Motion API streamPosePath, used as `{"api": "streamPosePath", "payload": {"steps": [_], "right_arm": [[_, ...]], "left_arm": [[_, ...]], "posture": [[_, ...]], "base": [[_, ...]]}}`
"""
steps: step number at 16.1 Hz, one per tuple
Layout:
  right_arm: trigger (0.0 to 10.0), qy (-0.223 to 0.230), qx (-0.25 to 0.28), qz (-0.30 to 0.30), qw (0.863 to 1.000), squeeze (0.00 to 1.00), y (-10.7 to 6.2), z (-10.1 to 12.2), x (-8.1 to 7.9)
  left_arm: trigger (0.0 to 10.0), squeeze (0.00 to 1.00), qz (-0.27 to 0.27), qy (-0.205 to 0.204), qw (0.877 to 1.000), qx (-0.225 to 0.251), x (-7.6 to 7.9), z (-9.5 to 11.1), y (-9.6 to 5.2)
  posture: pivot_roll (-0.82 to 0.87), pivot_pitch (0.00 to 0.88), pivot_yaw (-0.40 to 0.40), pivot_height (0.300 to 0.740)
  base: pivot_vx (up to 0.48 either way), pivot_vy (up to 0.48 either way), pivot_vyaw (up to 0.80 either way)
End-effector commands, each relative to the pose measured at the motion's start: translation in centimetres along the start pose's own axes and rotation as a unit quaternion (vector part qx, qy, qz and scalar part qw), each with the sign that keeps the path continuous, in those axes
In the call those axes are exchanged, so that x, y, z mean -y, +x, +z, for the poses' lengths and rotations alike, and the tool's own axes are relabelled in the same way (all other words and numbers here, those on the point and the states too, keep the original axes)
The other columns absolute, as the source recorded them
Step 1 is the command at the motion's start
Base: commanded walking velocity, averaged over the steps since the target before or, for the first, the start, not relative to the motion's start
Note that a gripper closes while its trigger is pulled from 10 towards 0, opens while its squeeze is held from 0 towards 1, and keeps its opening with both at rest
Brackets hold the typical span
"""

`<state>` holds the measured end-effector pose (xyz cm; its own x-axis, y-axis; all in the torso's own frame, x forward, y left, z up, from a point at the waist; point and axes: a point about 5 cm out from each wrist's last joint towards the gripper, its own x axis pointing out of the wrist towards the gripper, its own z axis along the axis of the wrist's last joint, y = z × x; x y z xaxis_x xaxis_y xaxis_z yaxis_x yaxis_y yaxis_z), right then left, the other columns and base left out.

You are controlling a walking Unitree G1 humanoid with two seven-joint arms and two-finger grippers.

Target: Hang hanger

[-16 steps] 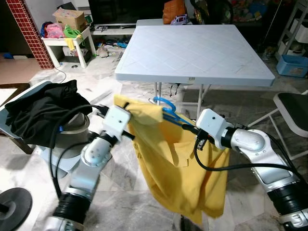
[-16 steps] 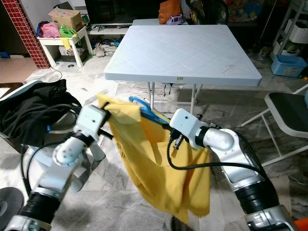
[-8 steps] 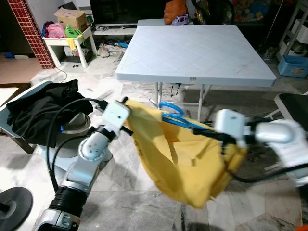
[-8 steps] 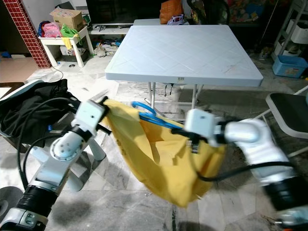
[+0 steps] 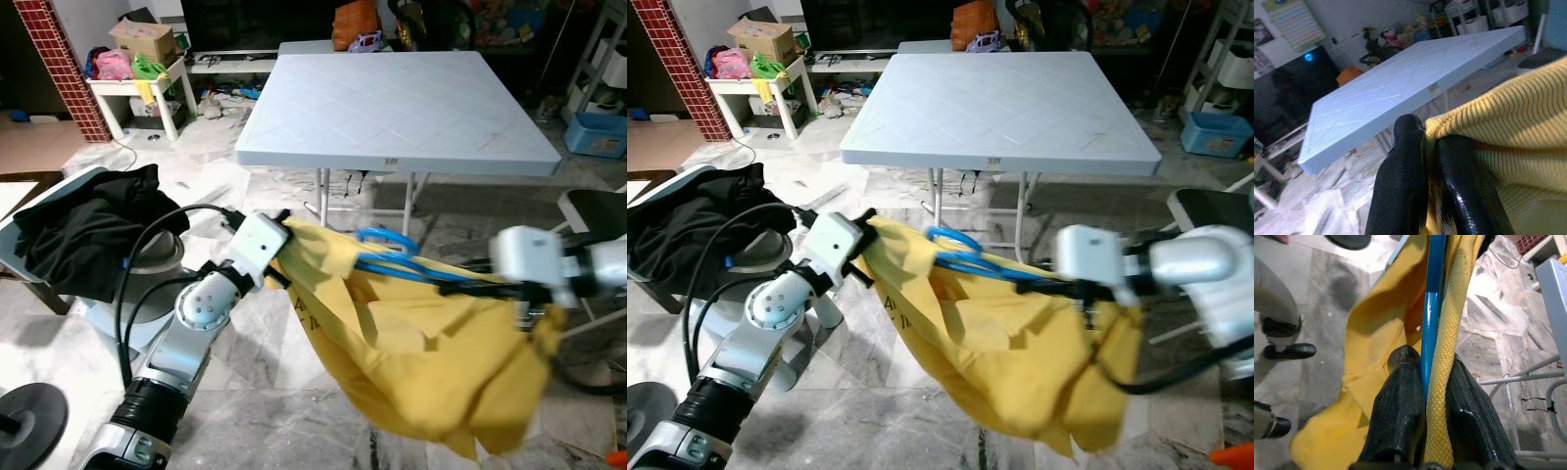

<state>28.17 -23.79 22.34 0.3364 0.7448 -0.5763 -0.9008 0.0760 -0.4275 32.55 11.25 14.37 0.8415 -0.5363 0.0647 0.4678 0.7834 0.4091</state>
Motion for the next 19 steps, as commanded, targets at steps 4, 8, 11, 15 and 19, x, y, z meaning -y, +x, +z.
{"api": "streamPosePath", "payload": {"steps": [4,8,11,15,19], "right_arm": [[10.0,0.071,-0.015,-0.032,0.997,0.0,-7.0,-0.6,1.5],[10.0,0.052,0.017,-0.008,0.998,0.0,-1.0,-0.7,0.6],[10.0,0.042,0.041,-0.038,0.998,0.0,2.4,0.0,1.3],[10.0,0.05,0.046,-0.047,0.997,0.0,4.1,0.0,0.8],[10.0,0.064,0.067,-0.049,0.995,0.0,6.4,0.3,0.0]], "left_arm": [[0.0,0.0,0.183,-0.047,0.97,-0.15,-7.5,-5.7,-5.5],[10.0,1.0,0.137,-0.05,0.98,-0.134,-5.1,-4.9,-3.7],[10.0,1.0,0.13,-0.059,0.982,-0.127,-4.1,-4.7,-3.1],[10.0,1.0,0.152,-0.061,0.979,-0.12,-4.6,-4.5,-3.1],[10.0,1.0,0.132,-0.056,0.984,-0.104,-4.8,-3.9,-3.3]], "posture": [[-0.07,0.0,0.052,0.74],[-0.06,0.0,0.049,0.74],[-0.05,0.0,0.046,0.74],[-0.04,0.0,0.039,0.74],[-0.03,0.0,0.036,0.74]], "base": [[0.0,0.0,0.0],[0.0,0.0,0.0],[0.0,0.0,0.0],[0.0,0.0,0.0],[0.0,0.0,0.0]]}}
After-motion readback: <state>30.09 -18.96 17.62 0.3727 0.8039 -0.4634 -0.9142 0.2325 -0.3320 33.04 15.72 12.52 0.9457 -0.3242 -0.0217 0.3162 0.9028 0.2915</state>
